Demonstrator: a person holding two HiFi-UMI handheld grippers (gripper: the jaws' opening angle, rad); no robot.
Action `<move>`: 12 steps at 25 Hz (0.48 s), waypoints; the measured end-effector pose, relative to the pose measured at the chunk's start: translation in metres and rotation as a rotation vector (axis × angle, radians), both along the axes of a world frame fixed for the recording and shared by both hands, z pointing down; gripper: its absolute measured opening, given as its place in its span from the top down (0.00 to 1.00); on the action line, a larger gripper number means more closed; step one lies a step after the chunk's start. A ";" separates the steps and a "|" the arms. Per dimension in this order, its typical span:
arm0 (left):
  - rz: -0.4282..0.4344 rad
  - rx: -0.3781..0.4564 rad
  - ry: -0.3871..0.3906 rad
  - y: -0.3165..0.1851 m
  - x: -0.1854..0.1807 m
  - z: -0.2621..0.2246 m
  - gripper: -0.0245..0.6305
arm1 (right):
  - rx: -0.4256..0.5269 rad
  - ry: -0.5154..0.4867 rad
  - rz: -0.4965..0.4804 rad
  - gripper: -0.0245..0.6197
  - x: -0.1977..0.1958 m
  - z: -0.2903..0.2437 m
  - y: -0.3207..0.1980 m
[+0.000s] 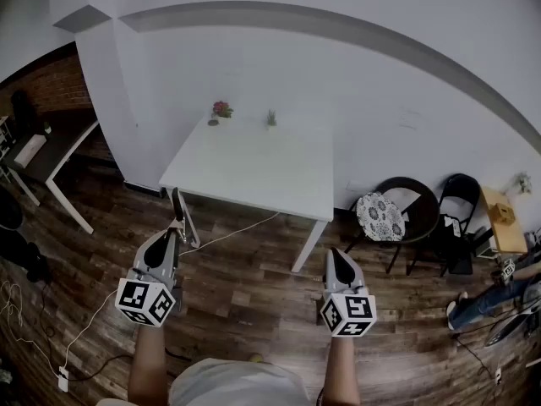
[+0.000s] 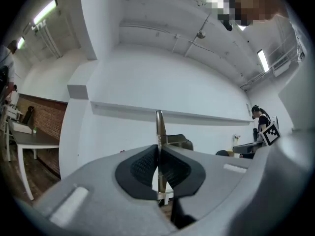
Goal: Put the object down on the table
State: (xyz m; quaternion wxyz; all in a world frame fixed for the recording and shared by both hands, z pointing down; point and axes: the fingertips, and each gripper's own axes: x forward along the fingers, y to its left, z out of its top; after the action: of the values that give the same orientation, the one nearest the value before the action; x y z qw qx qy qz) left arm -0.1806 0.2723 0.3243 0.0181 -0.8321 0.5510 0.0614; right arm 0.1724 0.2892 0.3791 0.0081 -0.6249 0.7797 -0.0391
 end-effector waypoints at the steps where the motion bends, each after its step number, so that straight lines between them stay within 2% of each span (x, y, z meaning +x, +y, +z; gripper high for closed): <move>1: -0.001 -0.004 -0.001 0.002 -0.001 0.002 0.95 | -0.001 -0.004 -0.001 0.96 -0.001 0.001 0.001; 12: -0.015 -0.024 0.002 0.011 -0.003 0.010 0.95 | -0.009 -0.021 -0.023 0.96 -0.010 0.005 0.002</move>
State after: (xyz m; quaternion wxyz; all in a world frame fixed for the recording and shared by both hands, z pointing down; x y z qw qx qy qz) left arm -0.1834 0.2831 0.3345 0.0081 -0.8279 0.5580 0.0558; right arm 0.1622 0.2909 0.3840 0.0128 -0.6156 0.7864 -0.0492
